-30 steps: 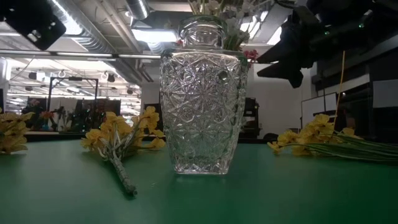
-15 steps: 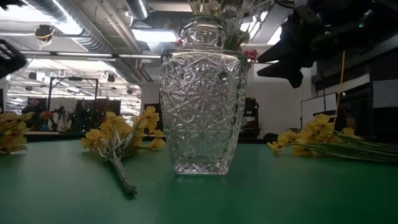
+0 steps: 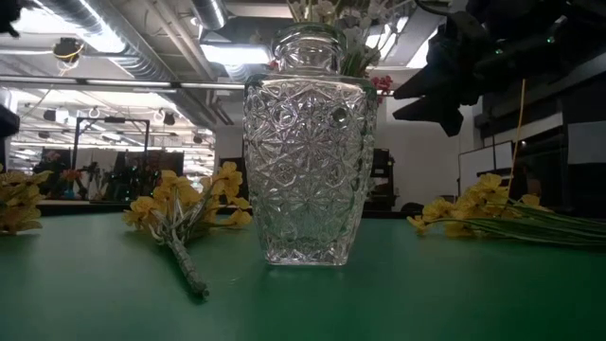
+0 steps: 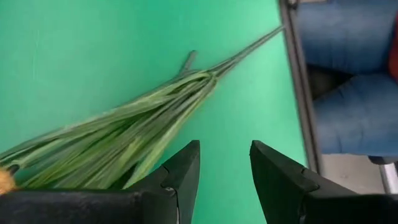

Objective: Sort flowers into vase by color
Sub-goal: Put the white flowers into the middle transparent vase

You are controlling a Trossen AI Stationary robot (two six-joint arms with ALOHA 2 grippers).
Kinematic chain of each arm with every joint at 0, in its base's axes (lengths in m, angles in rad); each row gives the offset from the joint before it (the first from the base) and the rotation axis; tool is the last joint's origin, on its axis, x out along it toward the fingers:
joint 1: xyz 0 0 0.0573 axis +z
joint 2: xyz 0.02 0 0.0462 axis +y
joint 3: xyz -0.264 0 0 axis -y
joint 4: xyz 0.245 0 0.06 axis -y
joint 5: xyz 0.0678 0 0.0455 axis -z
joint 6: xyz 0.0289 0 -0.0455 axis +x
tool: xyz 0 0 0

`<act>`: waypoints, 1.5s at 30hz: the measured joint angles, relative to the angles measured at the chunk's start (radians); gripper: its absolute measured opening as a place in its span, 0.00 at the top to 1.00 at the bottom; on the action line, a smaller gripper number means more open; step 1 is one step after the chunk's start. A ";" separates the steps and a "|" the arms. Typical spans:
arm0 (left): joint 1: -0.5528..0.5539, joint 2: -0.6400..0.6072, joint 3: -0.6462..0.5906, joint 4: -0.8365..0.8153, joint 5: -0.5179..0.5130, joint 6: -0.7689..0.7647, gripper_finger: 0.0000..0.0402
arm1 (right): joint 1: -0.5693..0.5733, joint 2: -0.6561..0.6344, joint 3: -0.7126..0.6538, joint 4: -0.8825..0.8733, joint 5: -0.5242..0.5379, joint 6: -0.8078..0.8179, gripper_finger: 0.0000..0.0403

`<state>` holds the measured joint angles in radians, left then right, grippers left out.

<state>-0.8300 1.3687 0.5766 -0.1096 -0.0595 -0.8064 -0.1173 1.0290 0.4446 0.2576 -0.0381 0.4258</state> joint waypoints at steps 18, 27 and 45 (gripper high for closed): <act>0.283 0.041 0.000 0.049 -0.426 0.282 0.66 | 0.000 0.000 0.000 0.037 0.000 0.018 0.52; 0.278 -0.112 0.000 -0.151 -0.332 0.172 0.66 | 0.000 0.000 0.000 0.029 -0.008 0.018 0.52; 0.005 -0.059 0.000 -0.399 -0.317 -0.015 0.66 | 0.000 0.001 0.000 -0.041 -0.008 0.013 0.52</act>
<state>-0.8246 1.3096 0.5766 -0.5091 -0.3767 -0.8218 -0.1173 1.0302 0.4442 0.2169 -0.0460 0.4385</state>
